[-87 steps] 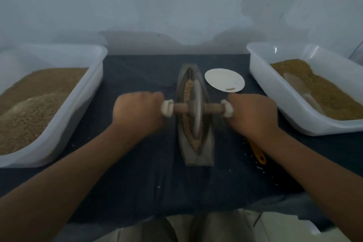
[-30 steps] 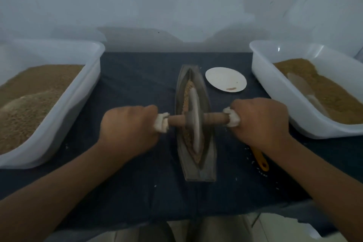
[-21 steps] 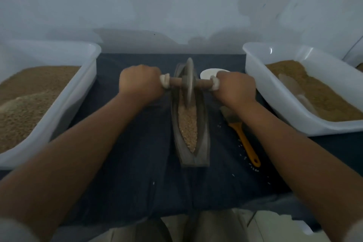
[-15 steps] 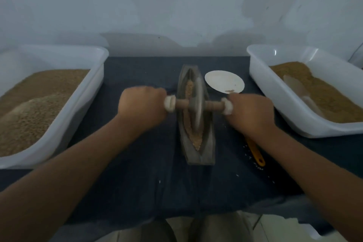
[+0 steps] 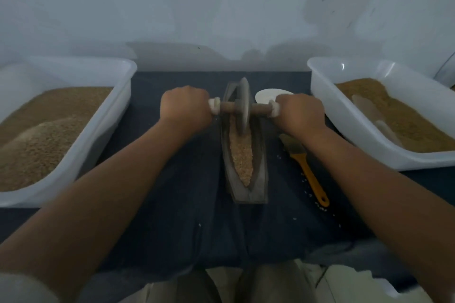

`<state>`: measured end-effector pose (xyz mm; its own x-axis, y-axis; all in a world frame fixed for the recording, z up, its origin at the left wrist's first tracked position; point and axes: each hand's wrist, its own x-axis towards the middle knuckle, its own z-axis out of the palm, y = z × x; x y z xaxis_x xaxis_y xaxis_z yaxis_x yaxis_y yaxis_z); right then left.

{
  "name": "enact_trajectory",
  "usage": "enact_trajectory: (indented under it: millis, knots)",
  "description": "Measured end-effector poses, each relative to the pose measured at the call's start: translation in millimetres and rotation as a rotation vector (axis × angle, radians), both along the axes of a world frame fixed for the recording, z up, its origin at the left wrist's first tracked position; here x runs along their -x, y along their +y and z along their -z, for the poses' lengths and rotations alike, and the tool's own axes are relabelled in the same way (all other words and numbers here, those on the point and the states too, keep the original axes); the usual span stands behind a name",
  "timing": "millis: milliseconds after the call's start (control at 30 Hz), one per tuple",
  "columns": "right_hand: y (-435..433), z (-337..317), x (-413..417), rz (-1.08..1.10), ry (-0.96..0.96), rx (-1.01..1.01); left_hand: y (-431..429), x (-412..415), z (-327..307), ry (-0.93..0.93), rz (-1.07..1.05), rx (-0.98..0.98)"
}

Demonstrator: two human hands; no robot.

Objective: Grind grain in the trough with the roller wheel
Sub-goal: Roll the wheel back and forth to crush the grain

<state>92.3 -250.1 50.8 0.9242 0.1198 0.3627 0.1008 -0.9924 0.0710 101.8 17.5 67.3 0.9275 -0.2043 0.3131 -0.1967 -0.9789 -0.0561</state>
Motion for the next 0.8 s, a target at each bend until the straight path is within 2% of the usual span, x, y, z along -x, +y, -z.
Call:
enact_trajectory:
  millis: [100,200,300,500,600,700,800]
  knots:
    - [-10,17,50,-0.046,-0.104,0.01,19,51,20,-0.08,0.075,-0.048]
    - [-19,25,94,-0.201,-0.164,-0.061,39,95,31,-0.194,0.189,-0.058]
    - [-17,22,81,-0.163,-0.146,-0.027,39,83,39,-0.161,0.152,-0.027]
    - [2,0,-5,0.01,-0.044,0.013,5,-10,10,-0.01,-0.015,0.009]
    - [-1,2,9,-0.005,0.0,0.044,10,8,14,-0.011,-0.002,-0.008]
    - [-12,15,60,-0.118,-0.12,0.011,28,62,32,-0.119,0.098,-0.03]
    - [-26,23,82,-0.227,0.01,-0.026,43,95,42,-0.168,0.181,0.027]
